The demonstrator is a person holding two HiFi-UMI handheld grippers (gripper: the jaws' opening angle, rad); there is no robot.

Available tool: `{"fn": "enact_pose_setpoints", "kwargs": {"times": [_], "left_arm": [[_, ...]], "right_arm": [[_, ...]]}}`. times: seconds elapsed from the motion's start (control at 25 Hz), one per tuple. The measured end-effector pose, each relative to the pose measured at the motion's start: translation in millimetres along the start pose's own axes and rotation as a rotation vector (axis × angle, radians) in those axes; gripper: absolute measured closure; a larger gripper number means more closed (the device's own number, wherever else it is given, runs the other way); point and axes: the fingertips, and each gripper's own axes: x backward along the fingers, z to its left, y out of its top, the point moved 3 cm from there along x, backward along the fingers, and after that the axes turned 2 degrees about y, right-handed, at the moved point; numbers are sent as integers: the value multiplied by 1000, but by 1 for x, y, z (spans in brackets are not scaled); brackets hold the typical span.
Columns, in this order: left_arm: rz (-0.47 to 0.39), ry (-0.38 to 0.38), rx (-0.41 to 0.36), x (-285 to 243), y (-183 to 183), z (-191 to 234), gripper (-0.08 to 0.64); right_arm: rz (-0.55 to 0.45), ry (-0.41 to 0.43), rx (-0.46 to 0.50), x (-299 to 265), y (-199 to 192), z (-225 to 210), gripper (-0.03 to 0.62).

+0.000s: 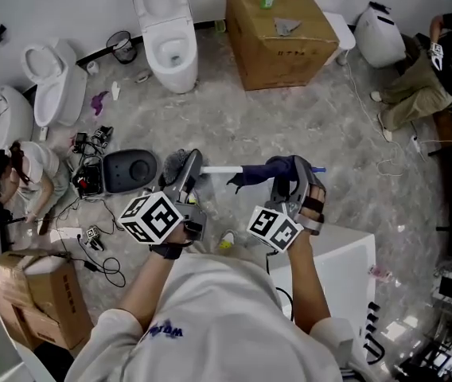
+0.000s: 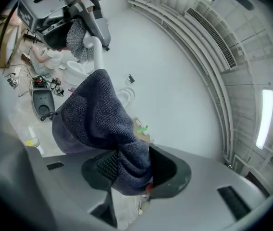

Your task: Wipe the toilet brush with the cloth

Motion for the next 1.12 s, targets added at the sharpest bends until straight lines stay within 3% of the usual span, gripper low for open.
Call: {"fn": "enact_pose_setpoints", "kwargs": {"times": [0.24,0.44,0.56,0.8,1.12], "left_arm": [[-39,18,50,-34,55,50,364],[-19,-2,82,-56,95,87,364],[-21,-15,92,-64,121,108,364],[-17,-32,94,-79,153,136,364],[-24,-47,75,-107,178,136,364]], "right_arm": [[-17,5,37,-58,78,11,426],[-133,36,153,-86,182,46,440],[-171,38,200,-98,224,58,453],[-165,34,231,-122,257,65,459],[-154,4,237,-153,264,42,463]]}}
